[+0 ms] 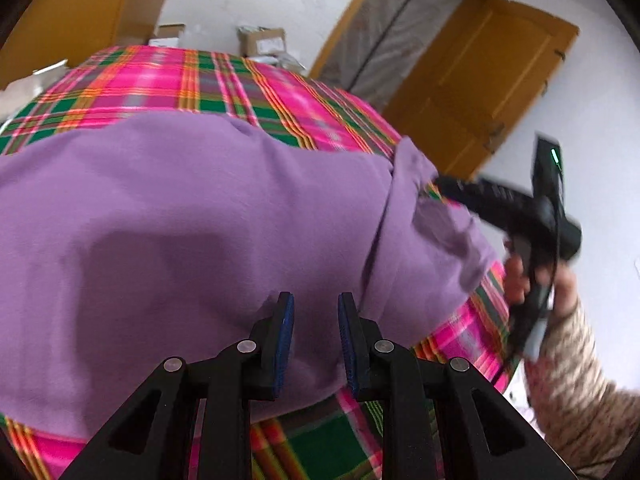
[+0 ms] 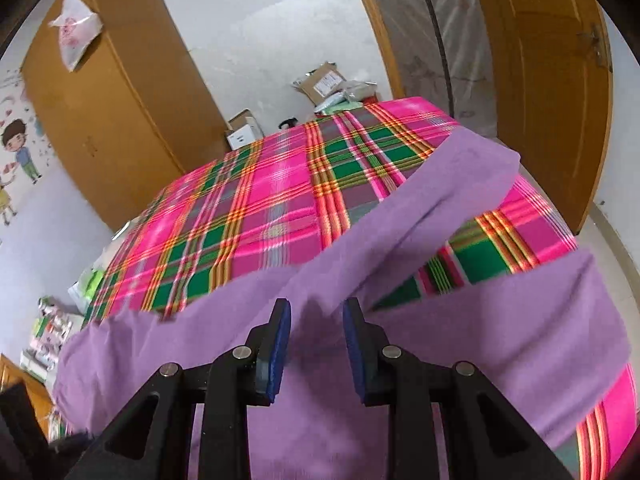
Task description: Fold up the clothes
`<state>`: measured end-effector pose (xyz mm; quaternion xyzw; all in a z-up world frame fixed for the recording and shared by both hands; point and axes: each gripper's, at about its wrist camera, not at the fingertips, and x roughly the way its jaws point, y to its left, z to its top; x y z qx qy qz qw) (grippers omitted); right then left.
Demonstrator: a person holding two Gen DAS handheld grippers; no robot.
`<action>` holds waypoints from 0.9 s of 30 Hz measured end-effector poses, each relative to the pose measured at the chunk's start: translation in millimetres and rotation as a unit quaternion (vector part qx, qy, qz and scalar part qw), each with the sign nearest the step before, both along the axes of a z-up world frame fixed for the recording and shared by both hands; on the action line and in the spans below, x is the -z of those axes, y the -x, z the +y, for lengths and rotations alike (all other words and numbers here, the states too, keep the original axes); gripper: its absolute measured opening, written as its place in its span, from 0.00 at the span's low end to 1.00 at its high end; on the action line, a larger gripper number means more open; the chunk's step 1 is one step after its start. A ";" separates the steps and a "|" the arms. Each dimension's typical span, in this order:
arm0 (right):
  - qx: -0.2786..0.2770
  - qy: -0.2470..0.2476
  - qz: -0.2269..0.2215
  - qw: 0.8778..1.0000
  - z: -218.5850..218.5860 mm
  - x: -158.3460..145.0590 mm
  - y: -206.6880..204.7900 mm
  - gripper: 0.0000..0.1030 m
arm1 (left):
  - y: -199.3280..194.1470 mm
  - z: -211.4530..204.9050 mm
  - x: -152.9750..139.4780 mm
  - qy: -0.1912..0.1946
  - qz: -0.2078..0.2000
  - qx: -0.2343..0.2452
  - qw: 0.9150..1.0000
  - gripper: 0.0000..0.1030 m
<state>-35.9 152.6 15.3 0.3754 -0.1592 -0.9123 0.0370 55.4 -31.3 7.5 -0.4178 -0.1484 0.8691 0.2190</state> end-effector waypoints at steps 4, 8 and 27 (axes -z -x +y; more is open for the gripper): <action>0.001 -0.001 -0.014 1.000 -3.1 2.3 33.9 0.40 | 1.8 7.5 1.9 0.002 -0.002 0.014 1.000 0.22; 0.026 -0.026 -0.050 0.998 -3.2 8.1 67.1 0.40 | 0.7 9.0 4.8 -0.001 0.000 0.019 1.000 0.22; 0.094 -0.041 -0.049 0.993 29.4 -3.7 43.8 0.03 | -2.6 22.1 3.3 0.021 0.012 0.028 0.999 0.23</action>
